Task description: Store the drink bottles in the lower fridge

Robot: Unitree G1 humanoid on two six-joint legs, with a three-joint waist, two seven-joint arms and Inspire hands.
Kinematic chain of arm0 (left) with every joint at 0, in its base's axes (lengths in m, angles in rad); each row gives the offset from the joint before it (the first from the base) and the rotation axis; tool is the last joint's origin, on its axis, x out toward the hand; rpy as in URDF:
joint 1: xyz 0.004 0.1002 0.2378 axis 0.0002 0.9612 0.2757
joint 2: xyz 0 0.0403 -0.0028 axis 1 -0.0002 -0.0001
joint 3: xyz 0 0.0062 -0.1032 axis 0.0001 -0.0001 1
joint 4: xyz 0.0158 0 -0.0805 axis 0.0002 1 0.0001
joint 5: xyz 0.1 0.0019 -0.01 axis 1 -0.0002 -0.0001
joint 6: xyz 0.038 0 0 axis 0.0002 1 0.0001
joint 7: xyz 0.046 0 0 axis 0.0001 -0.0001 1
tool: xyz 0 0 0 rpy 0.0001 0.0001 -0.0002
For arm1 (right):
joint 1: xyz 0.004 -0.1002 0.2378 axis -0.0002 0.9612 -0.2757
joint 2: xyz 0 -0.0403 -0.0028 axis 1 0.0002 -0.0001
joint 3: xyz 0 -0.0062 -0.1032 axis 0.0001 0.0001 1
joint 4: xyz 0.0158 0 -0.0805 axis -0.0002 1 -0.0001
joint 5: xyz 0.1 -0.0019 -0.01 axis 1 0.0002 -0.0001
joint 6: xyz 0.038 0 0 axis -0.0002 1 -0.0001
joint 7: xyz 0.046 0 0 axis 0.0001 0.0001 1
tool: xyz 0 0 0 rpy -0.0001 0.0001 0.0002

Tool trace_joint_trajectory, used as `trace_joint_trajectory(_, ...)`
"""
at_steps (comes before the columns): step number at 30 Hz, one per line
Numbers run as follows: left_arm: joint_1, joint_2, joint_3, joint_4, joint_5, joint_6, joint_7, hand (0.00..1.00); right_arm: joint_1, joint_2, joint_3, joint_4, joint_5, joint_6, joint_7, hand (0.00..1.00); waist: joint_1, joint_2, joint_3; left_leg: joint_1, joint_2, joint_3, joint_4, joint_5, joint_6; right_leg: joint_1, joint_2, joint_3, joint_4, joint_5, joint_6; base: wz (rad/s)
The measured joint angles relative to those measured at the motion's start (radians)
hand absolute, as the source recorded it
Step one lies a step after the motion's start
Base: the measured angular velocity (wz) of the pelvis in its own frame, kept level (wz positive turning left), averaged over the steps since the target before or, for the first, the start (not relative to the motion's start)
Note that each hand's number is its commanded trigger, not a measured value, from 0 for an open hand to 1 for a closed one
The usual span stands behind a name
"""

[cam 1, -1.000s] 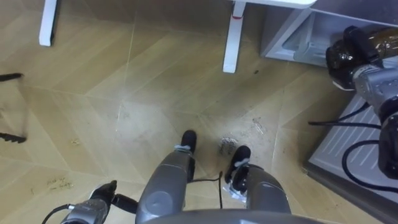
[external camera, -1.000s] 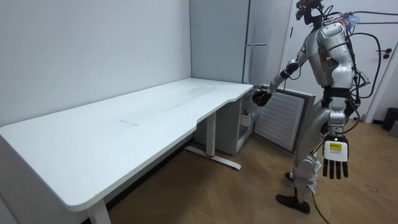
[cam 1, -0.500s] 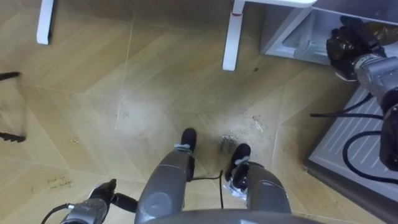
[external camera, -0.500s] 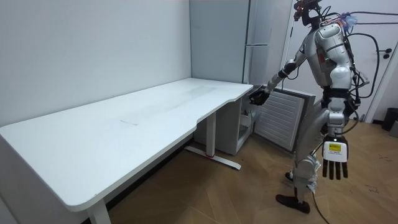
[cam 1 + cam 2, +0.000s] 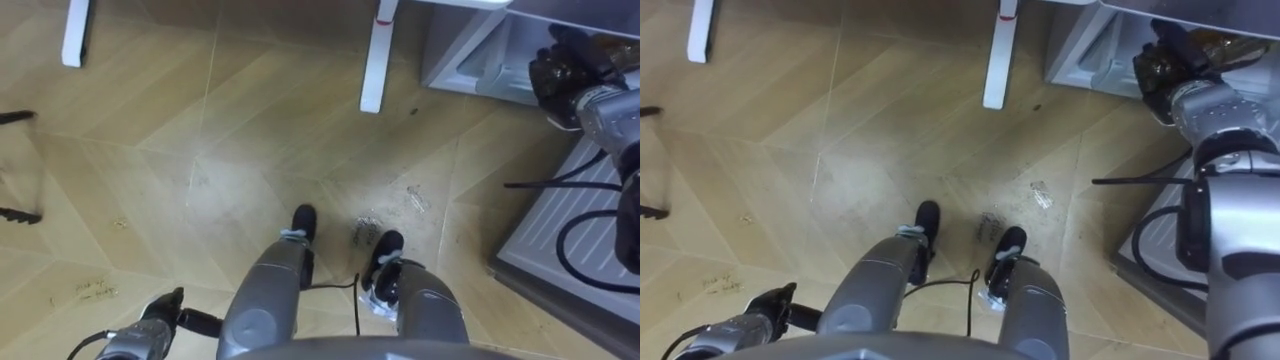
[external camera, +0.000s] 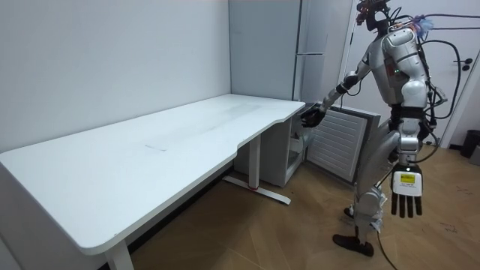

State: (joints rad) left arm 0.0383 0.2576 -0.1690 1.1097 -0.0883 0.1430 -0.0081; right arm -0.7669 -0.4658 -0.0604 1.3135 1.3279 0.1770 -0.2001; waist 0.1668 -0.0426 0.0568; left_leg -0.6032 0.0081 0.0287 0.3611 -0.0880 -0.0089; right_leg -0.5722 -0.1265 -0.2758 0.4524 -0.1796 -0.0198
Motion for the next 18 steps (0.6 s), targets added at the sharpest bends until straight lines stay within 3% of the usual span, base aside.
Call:
trace_joint_trajectory(12, 0.003, 0.003, 0.002, 0.001, -0.017, -0.006, 0.006, 0.0, -0.02, -0.017, 0.0, 0.0, 0.008, 0.0, -0.032, 0.0, 0.005, 0.0, -0.0005, 0.001, 0.007, 0.052, 0.021, 0.008, 0.012, 0.003, -0.01, 0.001, 0.017, -0.001, 0.002, 0.02)
trace_joint_trajectory(18, 0.004, 0.005, 0.007, 0.001, -0.018, -0.008, 0.013, 0.0, -0.034, -0.017, -0.001, -0.001, 0.023, -0.001, -0.076, 0.0, 0.007, 0.005, -0.003, -0.002, 0.01, 0.053, 0.036, 0.008, 0.016, 0.003, -0.01, 0.001, 0.033, -0.001, 0.001, 0.01)
